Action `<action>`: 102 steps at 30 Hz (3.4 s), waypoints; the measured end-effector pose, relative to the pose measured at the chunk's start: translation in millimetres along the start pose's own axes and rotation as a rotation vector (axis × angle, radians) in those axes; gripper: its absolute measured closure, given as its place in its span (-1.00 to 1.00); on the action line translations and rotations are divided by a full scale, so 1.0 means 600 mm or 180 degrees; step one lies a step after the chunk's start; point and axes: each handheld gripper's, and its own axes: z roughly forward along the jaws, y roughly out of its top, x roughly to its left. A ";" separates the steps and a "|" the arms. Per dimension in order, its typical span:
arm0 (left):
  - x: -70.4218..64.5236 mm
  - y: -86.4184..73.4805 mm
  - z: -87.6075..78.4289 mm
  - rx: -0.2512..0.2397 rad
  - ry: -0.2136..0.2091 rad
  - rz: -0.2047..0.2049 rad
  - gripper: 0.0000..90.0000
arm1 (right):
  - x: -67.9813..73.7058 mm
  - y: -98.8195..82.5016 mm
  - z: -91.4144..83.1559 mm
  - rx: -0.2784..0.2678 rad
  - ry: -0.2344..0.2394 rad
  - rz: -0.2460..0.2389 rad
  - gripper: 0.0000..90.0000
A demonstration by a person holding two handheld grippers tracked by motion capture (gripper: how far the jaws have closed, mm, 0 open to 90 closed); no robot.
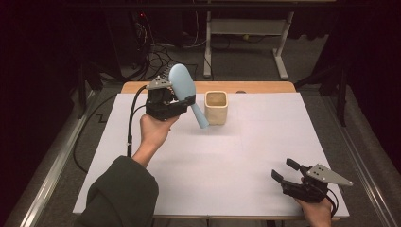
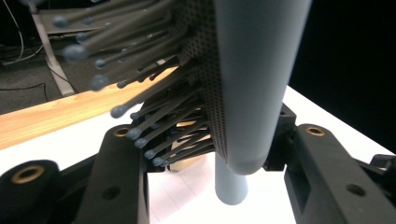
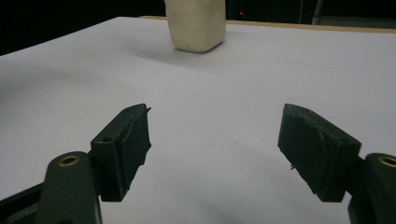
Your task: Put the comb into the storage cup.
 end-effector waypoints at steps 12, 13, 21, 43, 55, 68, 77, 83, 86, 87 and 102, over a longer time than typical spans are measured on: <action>-0.003 0.029 0.016 -0.0010 0.0035 0.0035 0.24 | 0.000 0.001 0.000 -0.0014 -0.0001 -0.0011 -0.43; -0.003 0.030 0.018 -0.0015 0.0039 0.0033 0.24 | 0.000 0.001 -0.001 -0.0016 -0.0002 -0.0012 -0.43; -0.003 0.047 0.031 -0.0022 0.0096 0.0057 0.23 | 0.000 0.001 -0.001 -0.0027 -0.0007 -0.0013 -0.43; 0.000 0.062 0.080 0.0042 0.0208 0.0048 0.24 | -0.001 0.002 -0.004 -0.0065 0.0004 0.0017 -0.43; 0.003 0.071 0.098 0.0036 0.0263 0.0023 0.24 | -0.001 0.002 -0.004 -0.0071 0.0016 0.0025 -0.43; 0.011 0.073 0.121 0.0053 0.0337 -0.0043 0.23 | -0.002 0.002 -0.005 -0.0081 0.0012 0.0030 -0.42; 0.016 0.077 0.132 0.0035 0.0396 -0.0077 0.23 | -0.002 0.002 -0.005 -0.0095 0.0028 0.0040 -0.42; 0.015 0.080 0.141 0.0034 0.0436 -0.0067 0.23 | -0.003 0.003 -0.006 -0.0104 0.0024 0.0044 -0.42; 0.014 0.078 0.146 0.0045 0.0448 -0.0042 0.23 | -0.003 0.003 -0.006 -0.0121 0.0030 0.0043 -0.42; 0.015 0.078 0.147 0.0041 0.0446 -0.0049 0.23 | -0.003 0.003 -0.006 -0.0122 0.0029 0.0042 -0.42; 0.022 0.070 0.169 0.0132 0.0514 -0.0077 0.21 | -0.003 0.003 -0.007 -0.0130 0.0025 0.0033 -0.42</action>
